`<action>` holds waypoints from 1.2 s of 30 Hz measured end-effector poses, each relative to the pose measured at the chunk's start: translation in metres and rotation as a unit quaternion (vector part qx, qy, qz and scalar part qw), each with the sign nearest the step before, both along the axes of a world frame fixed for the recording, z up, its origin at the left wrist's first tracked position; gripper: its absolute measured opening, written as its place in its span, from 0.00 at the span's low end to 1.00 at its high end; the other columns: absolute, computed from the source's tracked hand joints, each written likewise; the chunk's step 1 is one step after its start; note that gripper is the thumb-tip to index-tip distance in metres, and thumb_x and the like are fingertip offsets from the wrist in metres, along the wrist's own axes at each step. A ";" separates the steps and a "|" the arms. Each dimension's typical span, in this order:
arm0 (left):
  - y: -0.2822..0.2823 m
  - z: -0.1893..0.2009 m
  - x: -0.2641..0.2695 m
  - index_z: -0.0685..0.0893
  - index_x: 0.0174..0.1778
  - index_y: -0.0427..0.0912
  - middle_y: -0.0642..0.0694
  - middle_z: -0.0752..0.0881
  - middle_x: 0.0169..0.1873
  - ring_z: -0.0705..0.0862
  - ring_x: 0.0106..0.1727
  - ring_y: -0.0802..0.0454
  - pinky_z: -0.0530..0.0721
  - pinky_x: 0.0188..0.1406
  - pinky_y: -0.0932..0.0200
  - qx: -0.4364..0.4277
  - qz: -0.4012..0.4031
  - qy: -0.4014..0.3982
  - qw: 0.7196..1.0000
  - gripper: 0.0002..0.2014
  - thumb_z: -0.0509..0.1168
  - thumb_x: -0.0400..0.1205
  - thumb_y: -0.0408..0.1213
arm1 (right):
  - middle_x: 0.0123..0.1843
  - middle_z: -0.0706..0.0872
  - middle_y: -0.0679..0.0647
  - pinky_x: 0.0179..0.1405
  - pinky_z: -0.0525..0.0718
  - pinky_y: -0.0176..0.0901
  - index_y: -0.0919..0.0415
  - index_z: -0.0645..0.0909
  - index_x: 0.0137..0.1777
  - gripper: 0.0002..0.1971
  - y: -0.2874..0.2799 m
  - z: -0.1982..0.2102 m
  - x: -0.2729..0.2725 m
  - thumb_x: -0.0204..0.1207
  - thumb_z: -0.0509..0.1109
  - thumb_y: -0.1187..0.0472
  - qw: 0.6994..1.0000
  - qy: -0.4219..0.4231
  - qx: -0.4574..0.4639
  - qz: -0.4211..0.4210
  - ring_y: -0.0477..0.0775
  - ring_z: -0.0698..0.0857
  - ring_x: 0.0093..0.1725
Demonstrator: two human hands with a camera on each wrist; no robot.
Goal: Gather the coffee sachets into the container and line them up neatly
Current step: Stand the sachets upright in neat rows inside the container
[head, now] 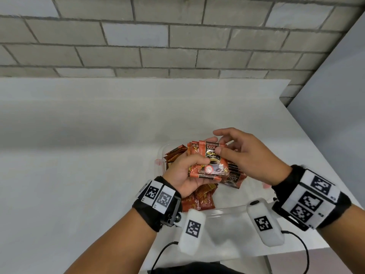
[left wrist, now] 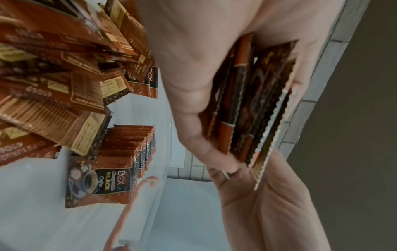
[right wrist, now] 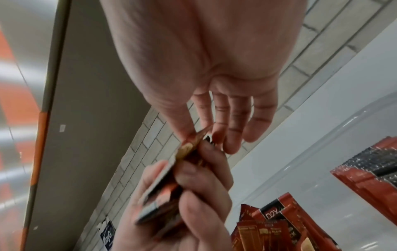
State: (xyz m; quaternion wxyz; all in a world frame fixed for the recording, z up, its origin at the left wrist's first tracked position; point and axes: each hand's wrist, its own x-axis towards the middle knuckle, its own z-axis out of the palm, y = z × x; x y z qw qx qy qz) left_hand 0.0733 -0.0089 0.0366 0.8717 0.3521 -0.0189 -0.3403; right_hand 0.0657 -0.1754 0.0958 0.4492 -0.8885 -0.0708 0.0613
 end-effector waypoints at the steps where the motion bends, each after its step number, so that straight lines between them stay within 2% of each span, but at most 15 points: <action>1: -0.001 0.000 -0.001 0.79 0.62 0.36 0.37 0.90 0.43 0.90 0.41 0.43 0.88 0.33 0.52 0.008 -0.004 -0.005 1.000 0.26 0.69 0.65 0.28 | 0.49 0.83 0.48 0.53 0.85 0.53 0.46 0.78 0.64 0.17 -0.003 0.002 0.001 0.76 0.72 0.59 1.000 0.010 0.002 0.008 0.54 0.85 0.47; 5: -0.003 0.000 -0.002 0.82 0.57 0.37 0.38 0.90 0.44 0.90 0.43 0.43 0.89 0.38 0.52 0.034 0.009 -0.016 0.999 0.17 0.66 0.72 0.32 | 0.43 0.83 0.46 0.50 0.83 0.48 0.44 0.81 0.58 0.15 -0.012 0.010 0.003 0.75 0.74 0.60 1.000 0.012 -0.012 0.023 0.49 0.83 0.40; 8: -0.003 -0.001 0.002 0.82 0.61 0.42 0.38 0.88 0.51 0.89 0.48 0.42 0.87 0.45 0.46 0.047 0.075 0.001 0.996 0.20 0.71 0.72 0.34 | 0.46 0.87 0.54 0.48 0.84 0.49 0.48 0.84 0.49 0.07 -0.026 0.015 0.004 0.75 0.73 0.62 0.999 0.032 -0.017 0.020 0.54 0.86 0.41; 10: -0.001 -0.003 0.007 0.82 0.63 0.45 0.39 0.87 0.48 0.88 0.46 0.42 0.86 0.46 0.45 0.050 0.117 0.027 0.992 0.22 0.71 0.71 0.35 | 0.44 0.88 0.55 0.47 0.84 0.49 0.52 0.84 0.45 0.04 -0.040 0.013 0.005 0.74 0.74 0.62 0.998 0.051 -0.044 0.021 0.56 0.87 0.42; 11: 0.000 -0.004 0.008 0.81 0.62 0.45 0.40 0.86 0.46 0.88 0.43 0.43 0.87 0.44 0.47 0.047 0.128 0.036 0.990 0.22 0.70 0.70 0.36 | 0.42 0.88 0.54 0.46 0.83 0.45 0.52 0.83 0.43 0.05 -0.046 0.009 0.004 0.74 0.75 0.63 0.995 0.053 -0.083 0.024 0.51 0.86 0.40; 13: 0.003 -0.005 0.010 0.81 0.61 0.46 0.40 0.85 0.44 0.87 0.40 0.45 0.85 0.42 0.49 0.038 0.136 0.042 0.989 0.21 0.68 0.70 0.36 | 0.38 0.87 0.50 0.36 0.78 0.27 0.50 0.81 0.40 0.07 -0.054 -0.002 0.002 0.73 0.75 0.63 0.979 0.059 -0.190 0.036 0.37 0.82 0.33; 14: 0.005 -0.005 0.011 0.81 0.60 0.45 0.40 0.85 0.44 0.87 0.40 0.44 0.84 0.43 0.49 0.035 0.138 0.041 0.989 0.20 0.68 0.71 0.36 | 0.37 0.85 0.48 0.32 0.76 0.24 0.50 0.80 0.39 0.08 -0.054 -0.009 -0.001 0.73 0.75 0.63 0.969 0.068 -0.233 0.041 0.35 0.81 0.31; 16: 0.006 -0.005 0.011 0.82 0.60 0.45 0.40 0.86 0.44 0.87 0.40 0.44 0.83 0.45 0.48 0.033 0.141 0.042 0.989 0.20 0.68 0.71 0.36 | 0.38 0.83 0.46 0.28 0.74 0.26 0.51 0.79 0.39 0.08 -0.053 -0.023 -0.005 0.72 0.75 0.62 0.949 0.083 -0.300 0.055 0.39 0.79 0.32; 19: 0.007 -0.005 0.011 0.81 0.62 0.45 0.41 0.86 0.44 0.87 0.39 0.44 0.82 0.46 0.47 0.033 0.140 0.041 0.989 0.20 0.68 0.72 0.36 | 0.42 0.79 0.49 0.39 0.73 0.38 0.45 0.74 0.35 0.11 -0.050 -0.039 -0.004 0.72 0.74 0.58 0.918 0.077 -0.382 0.072 0.48 0.78 0.43; 22: 0.007 -0.005 0.010 0.81 0.62 0.46 0.41 0.86 0.44 0.86 0.39 0.44 0.82 0.44 0.48 0.030 0.136 0.041 0.989 0.20 0.68 0.72 0.37 | 0.38 0.75 0.45 0.44 0.68 0.41 0.47 0.73 0.36 0.10 -0.048 -0.048 0.000 0.73 0.72 0.55 0.891 0.076 -0.440 0.081 0.49 0.74 0.46; 26: 0.009 -0.005 0.009 0.80 0.62 0.46 0.41 0.86 0.44 0.86 0.39 0.45 0.82 0.43 0.49 0.026 0.134 0.039 0.990 0.19 0.69 0.74 0.36 | 0.41 0.83 0.47 0.46 0.63 0.45 0.48 0.71 0.34 0.10 -0.046 -0.054 0.005 0.74 0.68 0.56 0.855 0.053 -0.506 0.103 0.54 0.76 0.53; 31: 0.010 -0.006 0.007 0.81 0.61 0.47 0.41 0.85 0.46 0.86 0.40 0.44 0.84 0.40 0.50 0.037 0.133 0.041 0.990 0.16 0.68 0.77 0.36 | 0.43 0.85 0.51 0.46 0.65 0.45 0.53 0.76 0.39 0.04 -0.042 -0.057 0.005 0.75 0.65 0.58 0.832 0.034 -0.540 0.127 0.58 0.78 0.55; 36: 0.010 -0.005 0.007 0.82 0.60 0.46 0.41 0.85 0.46 0.86 0.39 0.45 0.83 0.42 0.50 0.040 0.134 0.034 0.990 0.18 0.69 0.73 0.37 | 0.38 0.80 0.50 0.44 0.63 0.44 0.54 0.75 0.39 0.05 -0.037 -0.058 0.008 0.76 0.63 0.62 0.817 0.031 -0.562 0.127 0.58 0.80 0.51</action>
